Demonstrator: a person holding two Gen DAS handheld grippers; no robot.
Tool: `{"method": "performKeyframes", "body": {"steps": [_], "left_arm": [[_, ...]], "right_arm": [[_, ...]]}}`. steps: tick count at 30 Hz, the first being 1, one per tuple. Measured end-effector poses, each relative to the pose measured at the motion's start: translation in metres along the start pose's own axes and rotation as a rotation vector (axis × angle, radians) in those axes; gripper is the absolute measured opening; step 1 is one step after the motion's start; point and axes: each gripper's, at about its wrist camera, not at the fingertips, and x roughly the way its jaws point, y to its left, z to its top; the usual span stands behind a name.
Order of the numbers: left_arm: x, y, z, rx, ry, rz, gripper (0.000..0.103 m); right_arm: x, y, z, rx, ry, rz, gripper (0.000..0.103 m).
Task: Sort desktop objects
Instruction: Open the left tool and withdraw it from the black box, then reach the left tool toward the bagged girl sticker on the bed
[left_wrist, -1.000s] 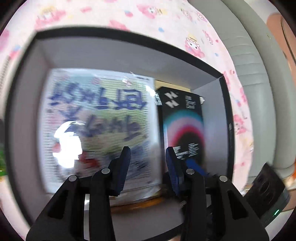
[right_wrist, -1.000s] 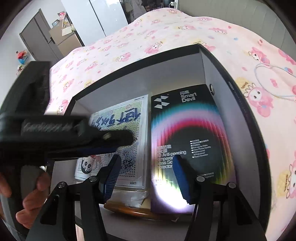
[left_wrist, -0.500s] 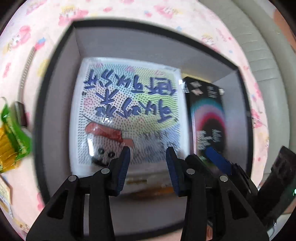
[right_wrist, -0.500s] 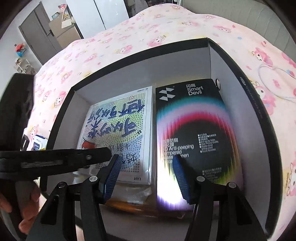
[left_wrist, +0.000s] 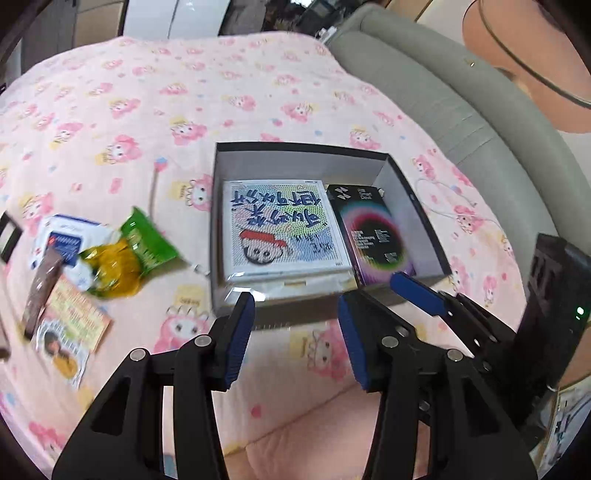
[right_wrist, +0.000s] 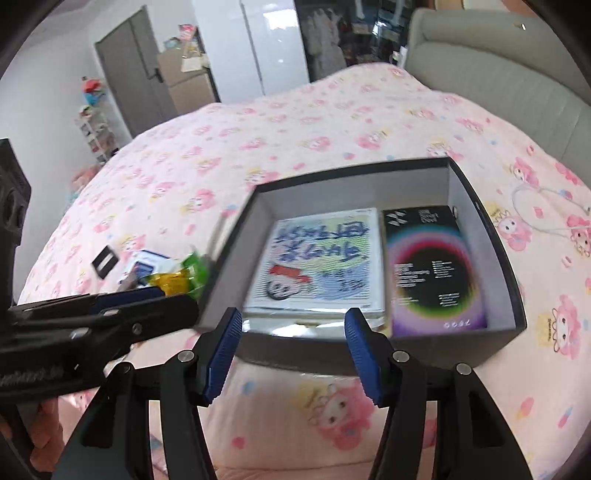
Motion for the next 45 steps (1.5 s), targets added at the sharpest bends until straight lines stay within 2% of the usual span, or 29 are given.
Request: {"method": "performKeyframes", "body": {"steps": [5,9,12,16,22,27,31,33,35,37,39,42,45], "left_arm": [[-0.03,0.016,-0.038,-0.028,-0.055,0.011,0.052],[-0.052,0.037,-0.067,-0.081,-0.096,0.021,0.052],[-0.062,0.056,-0.077,-0.125,-0.116,0.021,0.052],[-0.073,0.08,-0.083,-0.17,-0.134,0.05,0.052],[-0.064,0.118,-0.089,-0.293,-0.146,0.068,0.052],[-0.053,0.165,-0.066,-0.409,-0.118,0.129,0.052],[-0.045,0.213,-0.046,-0.566,-0.085,0.1,0.052],[-0.039,0.236,-0.042,-0.624,-0.066,0.119,0.052],[-0.028,0.257,-0.047,-0.67,-0.04,0.145,0.052],[-0.013,0.274,-0.06,-0.749,0.028,0.106,0.052],[-0.006,0.283,-0.065,-0.781,0.042,0.079,0.052],[-0.003,0.294,-0.068,-0.823,0.033,0.171,0.052],[0.002,0.307,-0.076,-0.895,0.036,0.205,0.052]], "right_arm": [[-0.011,0.029,-0.02,-0.035,0.009,0.024,0.054],[-0.015,0.056,-0.04,-0.07,0.014,0.109,0.054],[-0.016,0.075,-0.047,-0.1,0.012,0.162,0.054],[-0.015,0.101,-0.052,-0.152,-0.034,0.182,0.054],[0.013,0.131,-0.05,-0.19,0.011,0.215,0.054],[0.037,0.16,-0.035,-0.234,0.028,0.233,0.054],[0.061,0.181,-0.019,-0.241,0.06,0.23,0.054],[0.077,0.189,-0.015,-0.244,0.09,0.221,0.054],[0.095,0.196,-0.017,-0.245,0.134,0.214,0.054],[0.107,0.201,-0.025,-0.256,0.168,0.234,0.054],[0.111,0.208,-0.037,-0.285,0.175,0.274,0.054],[0.128,0.215,-0.051,-0.283,0.223,0.257,0.054],[0.154,0.209,-0.055,-0.22,0.289,0.2,0.054]]}}
